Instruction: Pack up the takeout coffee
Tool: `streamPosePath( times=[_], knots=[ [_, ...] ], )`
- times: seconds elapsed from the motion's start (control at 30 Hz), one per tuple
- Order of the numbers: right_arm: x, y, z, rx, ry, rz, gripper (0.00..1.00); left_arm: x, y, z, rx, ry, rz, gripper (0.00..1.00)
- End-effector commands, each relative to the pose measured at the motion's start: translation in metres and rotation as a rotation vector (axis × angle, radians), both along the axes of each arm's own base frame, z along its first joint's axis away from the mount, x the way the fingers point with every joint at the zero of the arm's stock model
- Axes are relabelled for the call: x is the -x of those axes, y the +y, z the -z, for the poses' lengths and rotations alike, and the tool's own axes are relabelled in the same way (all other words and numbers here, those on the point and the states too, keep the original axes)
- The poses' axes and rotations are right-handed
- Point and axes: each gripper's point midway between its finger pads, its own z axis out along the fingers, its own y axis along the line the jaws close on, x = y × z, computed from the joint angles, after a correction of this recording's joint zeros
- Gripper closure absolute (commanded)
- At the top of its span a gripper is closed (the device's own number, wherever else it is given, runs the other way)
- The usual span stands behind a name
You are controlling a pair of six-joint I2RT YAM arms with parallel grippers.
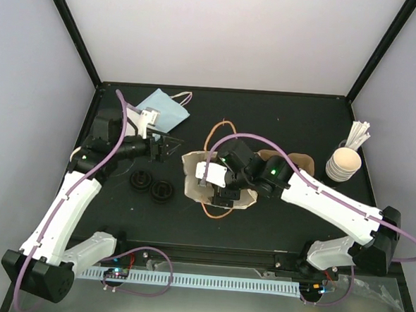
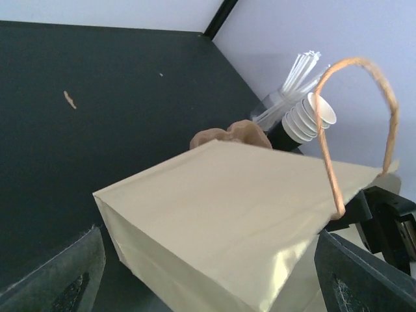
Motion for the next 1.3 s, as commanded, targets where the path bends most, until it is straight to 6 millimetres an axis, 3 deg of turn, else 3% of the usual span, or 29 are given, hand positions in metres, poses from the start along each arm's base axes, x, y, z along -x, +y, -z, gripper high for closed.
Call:
streamPosePath(
  times=[0.0,0.2,0.53,0.73,1.27],
  knots=[
    [-0.005,0.01,-0.027,-0.104,-0.047,0.015,0.0,0.006,-0.014,-0.023,0.035,-0.085,0.075,0.1],
    [-0.005,0.015,-0.049,-0.189,-0.073,0.008,0.0,0.004,-0.022,-0.025,0.024,-0.11,0.081,0.1],
    [0.0,0.013,-0.043,-0.231,-0.039,0.034,0.0,-0.008,-0.038,-0.03,-0.032,-0.139,0.127,0.14],
    [-0.003,0.012,-0.044,-0.264,-0.049,0.068,0.0,0.003,-0.063,-0.022,-0.179,-0.197,0.228,0.19],
    [0.002,0.0,-0.049,-0.294,-0.067,0.084,0.0,0.012,-0.082,-0.002,-0.287,-0.307,0.344,0.33]
  ],
)
